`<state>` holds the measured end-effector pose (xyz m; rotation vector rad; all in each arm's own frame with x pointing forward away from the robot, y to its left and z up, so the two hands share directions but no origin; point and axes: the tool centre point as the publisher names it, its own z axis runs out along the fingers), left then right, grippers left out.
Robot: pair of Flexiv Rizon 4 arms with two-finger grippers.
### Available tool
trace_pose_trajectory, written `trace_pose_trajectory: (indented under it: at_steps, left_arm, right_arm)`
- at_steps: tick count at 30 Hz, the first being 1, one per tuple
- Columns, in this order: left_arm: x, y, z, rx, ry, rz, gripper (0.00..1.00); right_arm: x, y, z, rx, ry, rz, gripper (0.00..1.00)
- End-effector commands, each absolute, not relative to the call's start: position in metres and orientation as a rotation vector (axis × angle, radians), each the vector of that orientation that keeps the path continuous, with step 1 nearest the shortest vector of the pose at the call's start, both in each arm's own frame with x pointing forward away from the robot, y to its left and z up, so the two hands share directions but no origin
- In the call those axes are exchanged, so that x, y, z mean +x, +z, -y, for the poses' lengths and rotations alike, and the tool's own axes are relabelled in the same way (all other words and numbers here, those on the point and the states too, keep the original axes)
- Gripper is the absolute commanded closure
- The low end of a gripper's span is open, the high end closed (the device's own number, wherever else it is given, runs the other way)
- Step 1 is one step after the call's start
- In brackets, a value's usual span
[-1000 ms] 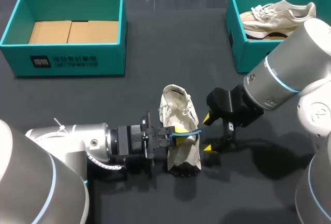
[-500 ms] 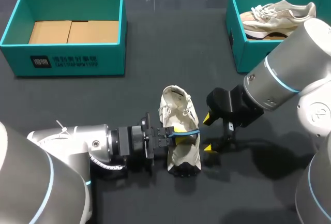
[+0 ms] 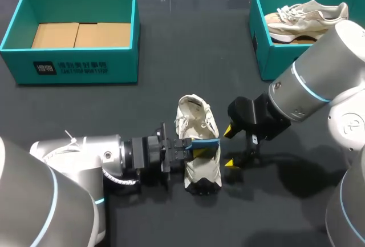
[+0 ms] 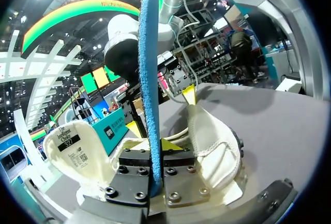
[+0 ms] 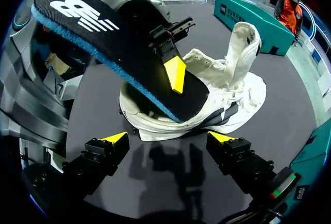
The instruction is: Take the shoe out of the shoebox, open the shoe tongue, remove and reinsert the insole, then place the shoe into the shoebox
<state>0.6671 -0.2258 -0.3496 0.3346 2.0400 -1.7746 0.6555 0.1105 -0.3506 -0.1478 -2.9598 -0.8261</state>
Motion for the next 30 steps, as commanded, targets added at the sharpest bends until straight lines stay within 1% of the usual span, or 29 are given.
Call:
trace_pose_trajectory:
  at_steps: [1, 7, 8, 12, 17, 25, 27, 30]
  left_arm:
    - [0.670, -0.357, 0.228, 0.334, -1.778, -2.041, 1.00]
    - [0.668, -0.351, 0.229, 0.323, -1.793, -2.033, 1.00]
    - [0.668, -0.351, 0.229, 0.322, -1.795, -2.033, 0.95]
    - [0.667, -0.347, 0.228, 0.324, -1.804, -2.029, 0.83]
    - [0.664, -0.341, 0.225, 0.326, -1.804, -2.021, 0.84]
    - [0.658, -0.331, 0.221, 0.333, -1.804, -2.008, 0.78]
    - [0.656, -0.328, 0.222, 0.334, -1.802, -2.009, 0.80]
    - [0.654, -0.325, 0.223, 0.340, -1.792, -2.017, 0.80]
  right_arm:
    - [0.654, -0.352, -0.111, -0.151, -0.825, 2.963, 0.00]
    - [0.654, -0.352, -0.111, -0.151, -0.825, 2.963, 0.00]
    - [0.654, -0.352, -0.111, -0.151, -0.825, 2.963, 0.00]
    - [0.654, -0.352, -0.111, -0.151, -0.825, 2.963, 0.00]
    - [0.654, -0.352, -0.111, -0.151, -0.825, 2.963, 0.00]
    - [0.654, -0.352, -0.111, -0.151, -0.825, 2.963, 0.00]
    - [0.654, -0.352, -0.111, -0.151, -0.825, 2.963, 0.00]
    - [0.654, -0.352, -0.111, -0.151, -0.825, 2.963, 0.00]
